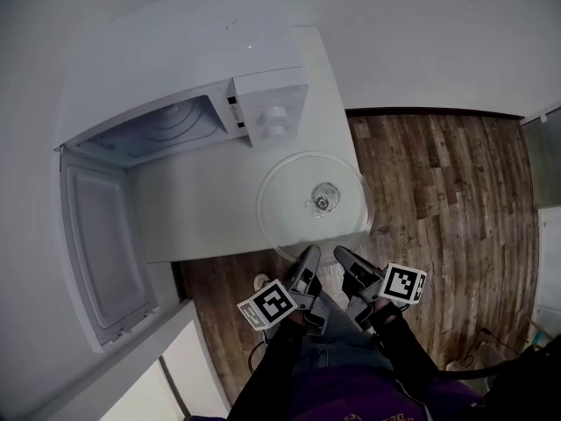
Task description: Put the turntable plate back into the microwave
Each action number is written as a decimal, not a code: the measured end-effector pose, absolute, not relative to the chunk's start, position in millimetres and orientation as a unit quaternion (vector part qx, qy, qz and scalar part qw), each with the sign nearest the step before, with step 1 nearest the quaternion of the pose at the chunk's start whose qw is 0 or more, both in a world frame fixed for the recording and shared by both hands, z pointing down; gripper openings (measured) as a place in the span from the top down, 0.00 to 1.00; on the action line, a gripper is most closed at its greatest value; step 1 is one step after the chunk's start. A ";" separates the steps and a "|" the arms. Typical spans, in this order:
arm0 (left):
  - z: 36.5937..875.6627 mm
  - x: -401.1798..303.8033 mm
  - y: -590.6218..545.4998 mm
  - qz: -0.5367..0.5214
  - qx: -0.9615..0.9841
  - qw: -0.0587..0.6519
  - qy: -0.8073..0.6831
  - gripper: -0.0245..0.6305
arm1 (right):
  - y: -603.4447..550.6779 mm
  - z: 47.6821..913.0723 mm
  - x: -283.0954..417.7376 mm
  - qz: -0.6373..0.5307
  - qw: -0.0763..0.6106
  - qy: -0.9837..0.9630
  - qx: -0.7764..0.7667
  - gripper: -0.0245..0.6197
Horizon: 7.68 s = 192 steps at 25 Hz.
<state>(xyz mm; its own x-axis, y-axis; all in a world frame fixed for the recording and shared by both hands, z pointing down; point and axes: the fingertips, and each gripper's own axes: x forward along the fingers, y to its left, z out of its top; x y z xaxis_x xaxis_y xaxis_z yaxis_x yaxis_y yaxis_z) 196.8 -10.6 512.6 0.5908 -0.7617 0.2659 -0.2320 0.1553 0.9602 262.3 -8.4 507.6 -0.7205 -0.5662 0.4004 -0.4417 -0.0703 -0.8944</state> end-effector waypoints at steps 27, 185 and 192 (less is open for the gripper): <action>442.0 141.3 -2.9 -0.388 0.602 0.580 -0.389 0.89 | -16.3 427.6 206.9 -0.559 0.063 0.772 -0.296 0.84; 436.5 -116.9 -253.2 -0.473 0.554 0.523 -0.443 0.86 | -83.7 442.5 5.8 -0.473 -0.121 0.837 -0.248 0.71; 441.3 -118.7 -258.1 -0.474 0.534 0.537 -0.449 0.87 | -84.2 444.8 7.3 -0.473 -0.126 0.835 -0.250 0.71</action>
<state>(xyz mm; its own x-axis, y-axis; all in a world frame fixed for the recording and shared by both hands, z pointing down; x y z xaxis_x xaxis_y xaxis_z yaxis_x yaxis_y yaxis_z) -118.7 -258.1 441.3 0.1477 -0.9887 -0.0238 0.0302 -0.0195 0.9994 7.3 -84.2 444.8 -0.8436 -0.2977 0.4469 -0.5364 0.4272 -0.7279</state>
